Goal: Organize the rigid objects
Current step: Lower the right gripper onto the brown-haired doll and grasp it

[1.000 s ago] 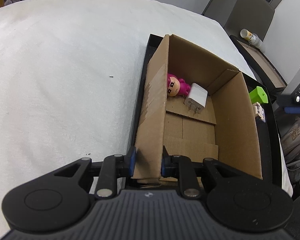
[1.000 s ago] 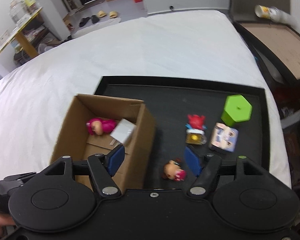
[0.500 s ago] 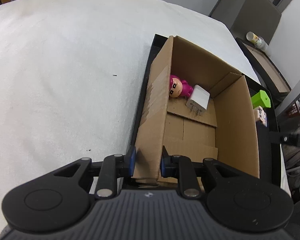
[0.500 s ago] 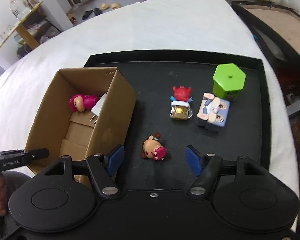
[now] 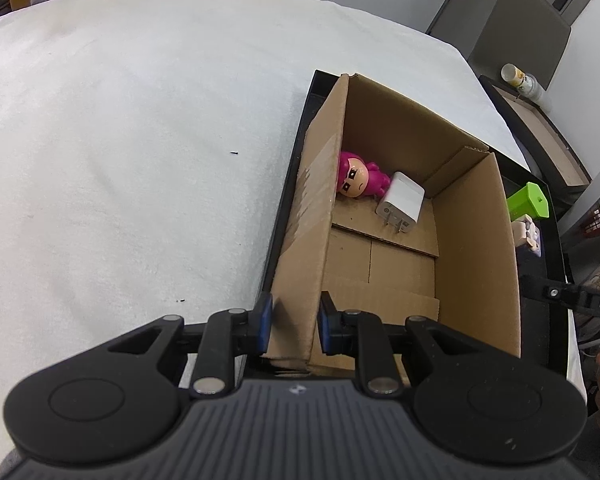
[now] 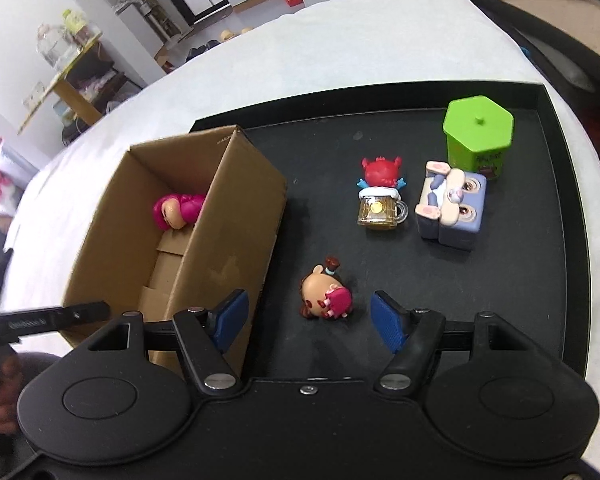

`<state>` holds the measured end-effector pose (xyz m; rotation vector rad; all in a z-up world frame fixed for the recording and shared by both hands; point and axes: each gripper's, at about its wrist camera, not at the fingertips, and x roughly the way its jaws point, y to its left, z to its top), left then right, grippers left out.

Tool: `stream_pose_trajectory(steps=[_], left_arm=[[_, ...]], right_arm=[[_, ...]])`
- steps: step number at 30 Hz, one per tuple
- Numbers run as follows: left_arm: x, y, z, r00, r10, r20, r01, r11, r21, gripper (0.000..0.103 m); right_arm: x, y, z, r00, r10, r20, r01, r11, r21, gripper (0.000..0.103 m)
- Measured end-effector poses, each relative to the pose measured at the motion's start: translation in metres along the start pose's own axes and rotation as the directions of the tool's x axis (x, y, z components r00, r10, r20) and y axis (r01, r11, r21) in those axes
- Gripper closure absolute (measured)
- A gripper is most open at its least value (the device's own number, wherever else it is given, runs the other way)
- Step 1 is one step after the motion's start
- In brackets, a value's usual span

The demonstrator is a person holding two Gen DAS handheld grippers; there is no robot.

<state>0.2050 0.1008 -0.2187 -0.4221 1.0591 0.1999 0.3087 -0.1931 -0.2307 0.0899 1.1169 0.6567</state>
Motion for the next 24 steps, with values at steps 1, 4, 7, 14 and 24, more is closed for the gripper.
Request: stream_pose_trajectory(steps=[1,4,7,14,24], left_arm=[[0.000,0.000,0.000,1.000,0.002,-0.001,-0.002,1.000,-0.001,0.082],[0.001,-0.001,0.001,1.000,0.004,-0.001,-0.004,1.000,0.001,0.082],[0.002,0.000,0.001,1.000,0.003,0.002,-0.003,1.000,-0.001,0.082],[0.004,0.000,0.001,1.000,0.008,0.001,-0.008,1.000,0.004,0.082],[0.003,0.002,0.001,1.000,-0.003,0.003,0.003,1.000,0.011,0.082]], right_arm=[[0.002,0.003,-0.001,1.000,0.003,-0.002,-0.003,1.000,-0.018,0.035],[0.008,0.009,-0.003,1.000,0.025,-0.013,-0.026,0.998,-0.049,0.036],[0.013,0.009,-0.002,1.000,0.019,-0.012,-0.020,0.998,-0.059,0.036],[0.028,-0.003,-0.003,0.999,0.003,-0.048,-0.004,1.000,-0.022,0.049],[0.029,-0.005,-0.005,0.998,-0.038,-0.056,0.036,0.999,-0.027,0.075]])
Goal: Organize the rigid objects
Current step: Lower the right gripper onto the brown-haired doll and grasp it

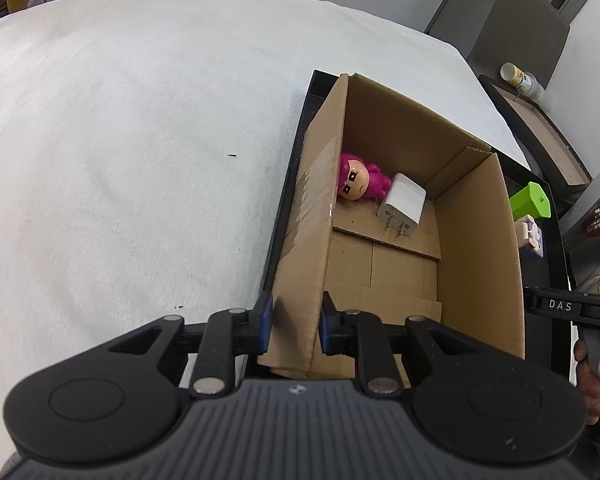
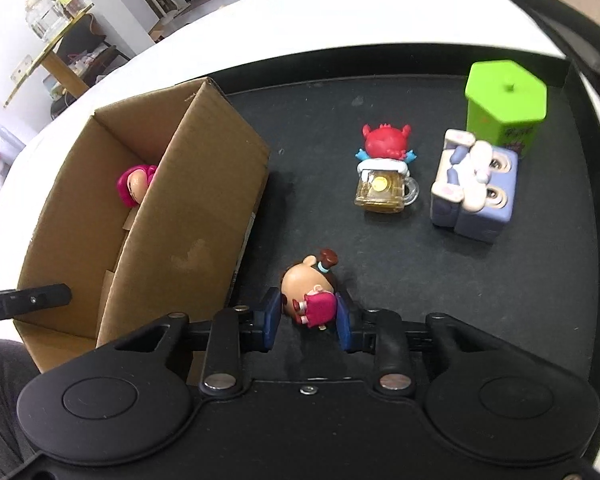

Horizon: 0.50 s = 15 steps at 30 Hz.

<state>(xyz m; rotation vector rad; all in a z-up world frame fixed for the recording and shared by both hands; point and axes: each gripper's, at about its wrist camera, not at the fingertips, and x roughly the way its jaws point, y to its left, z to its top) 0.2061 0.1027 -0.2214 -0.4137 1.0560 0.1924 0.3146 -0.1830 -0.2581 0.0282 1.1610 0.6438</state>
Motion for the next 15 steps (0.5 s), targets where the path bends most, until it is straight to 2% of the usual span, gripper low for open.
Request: stream_pose_trajectory(steps=[9,15], left_arm=[[-0.002,0.000,-0.001,1.000,-0.013,0.000,0.013,1.000,0.008,0.082],[-0.003,0.002,-0.001,1.000,-0.020,0.001,0.020,1.000,0.005,0.082]], right_arm=[[-0.020,0.011,0.004,0.999,-0.029,0.034,0.030,0.999,-0.029,0.075],[-0.038,0.020,0.008,0.995,-0.079,0.063,0.080,0.996,-0.024,0.075]])
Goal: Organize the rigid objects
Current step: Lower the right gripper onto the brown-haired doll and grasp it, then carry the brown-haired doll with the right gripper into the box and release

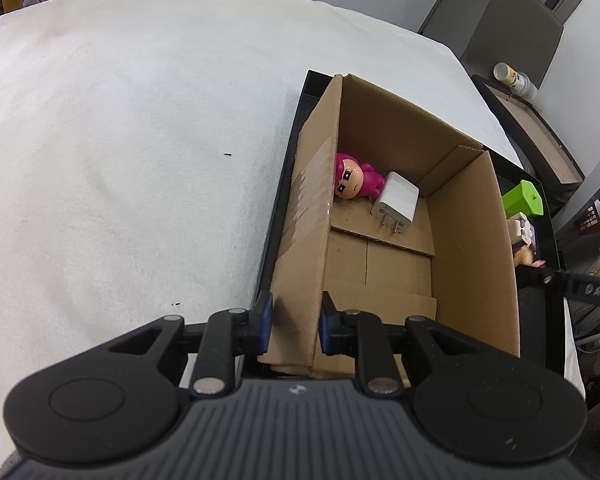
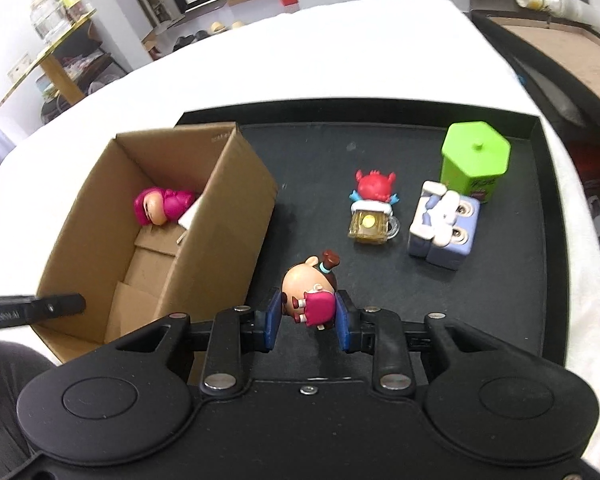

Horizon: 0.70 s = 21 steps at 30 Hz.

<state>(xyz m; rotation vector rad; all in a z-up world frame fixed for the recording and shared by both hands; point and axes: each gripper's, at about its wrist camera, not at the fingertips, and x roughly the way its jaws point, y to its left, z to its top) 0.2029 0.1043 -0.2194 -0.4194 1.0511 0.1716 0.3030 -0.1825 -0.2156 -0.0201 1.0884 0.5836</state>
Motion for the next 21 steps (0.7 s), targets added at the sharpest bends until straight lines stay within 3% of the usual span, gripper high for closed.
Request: stream_pose_trajectory(steps=[21], left_arm=[[0.000,0.003,-0.002,1.000,-0.026,0.002,0.026,1.000,-0.001,0.082]], right_arm=[[-0.048,0.046,0.034,0.994,-0.012,0.106,0.014,1.000,-0.020,0.075]])
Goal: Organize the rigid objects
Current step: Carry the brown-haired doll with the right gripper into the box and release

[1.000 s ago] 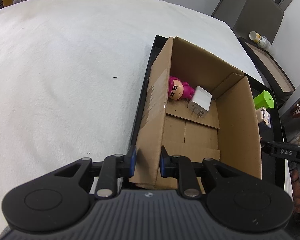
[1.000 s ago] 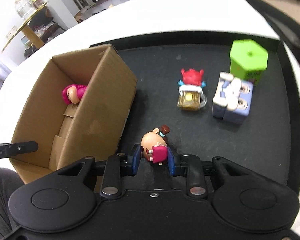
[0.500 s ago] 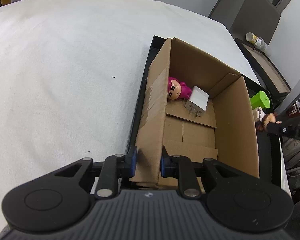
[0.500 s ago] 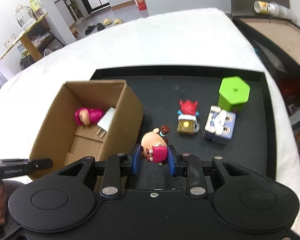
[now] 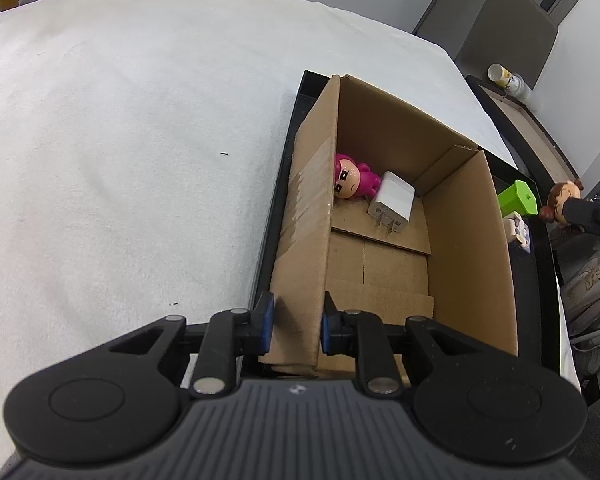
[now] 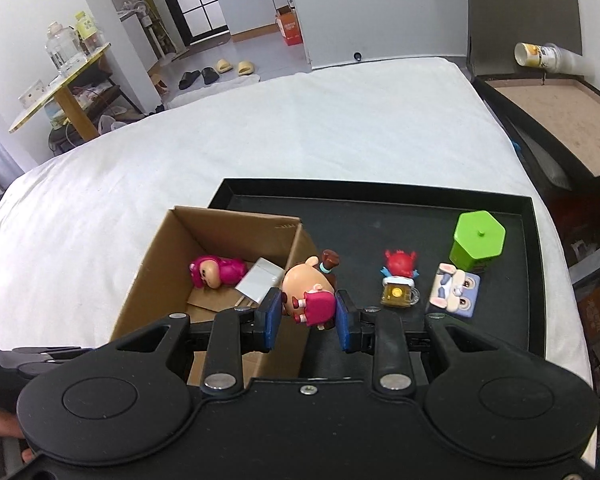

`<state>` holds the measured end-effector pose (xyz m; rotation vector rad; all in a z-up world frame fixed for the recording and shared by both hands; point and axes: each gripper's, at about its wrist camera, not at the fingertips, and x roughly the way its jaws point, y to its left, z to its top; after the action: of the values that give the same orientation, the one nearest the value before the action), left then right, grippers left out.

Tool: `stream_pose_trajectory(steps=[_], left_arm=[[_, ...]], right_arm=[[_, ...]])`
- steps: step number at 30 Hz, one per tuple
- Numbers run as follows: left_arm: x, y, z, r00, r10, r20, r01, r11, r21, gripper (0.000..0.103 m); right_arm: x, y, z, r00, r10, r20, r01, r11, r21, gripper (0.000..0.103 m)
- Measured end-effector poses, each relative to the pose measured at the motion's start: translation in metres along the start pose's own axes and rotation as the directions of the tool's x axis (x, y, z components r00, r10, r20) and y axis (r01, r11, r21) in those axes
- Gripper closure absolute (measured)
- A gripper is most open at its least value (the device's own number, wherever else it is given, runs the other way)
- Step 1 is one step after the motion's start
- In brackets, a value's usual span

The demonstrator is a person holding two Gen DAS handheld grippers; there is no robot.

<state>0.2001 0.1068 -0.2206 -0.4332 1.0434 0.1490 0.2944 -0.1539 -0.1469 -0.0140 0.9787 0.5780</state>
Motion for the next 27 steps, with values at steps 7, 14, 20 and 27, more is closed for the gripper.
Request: stream_pose_trajectory(steps=[7,14,20,27], left_arm=[[-0.001,0.002,-0.001,1.000,-0.012,0.003,0.012,1.000,0.001,0.082],[0.000,0.005,-0.002,1.000,-0.025,-0.001,0.025,1.000,0.009,0.082],[0.001,0.007,-0.002,0.999,-0.036,-0.003,0.036,0.999,0.004,0.082],[0.001,0.010,-0.002,0.999,-0.049,-0.004,0.049,0.999,0.001,0.082]], right_arm=[[-0.001,0.026,0.010,1.000,0.017,0.003,-0.017,0.999,-0.048,0.075],[0.009,0.056,0.017,0.999,0.043,-0.021,-0.045,0.994,-0.100,0.075],[0.022,0.084,0.013,0.997,0.050,-0.065,-0.059,0.987,-0.151,0.075],[0.043,0.112,0.004,0.991,0.045,-0.126,-0.069,0.979,-0.194,0.075]])
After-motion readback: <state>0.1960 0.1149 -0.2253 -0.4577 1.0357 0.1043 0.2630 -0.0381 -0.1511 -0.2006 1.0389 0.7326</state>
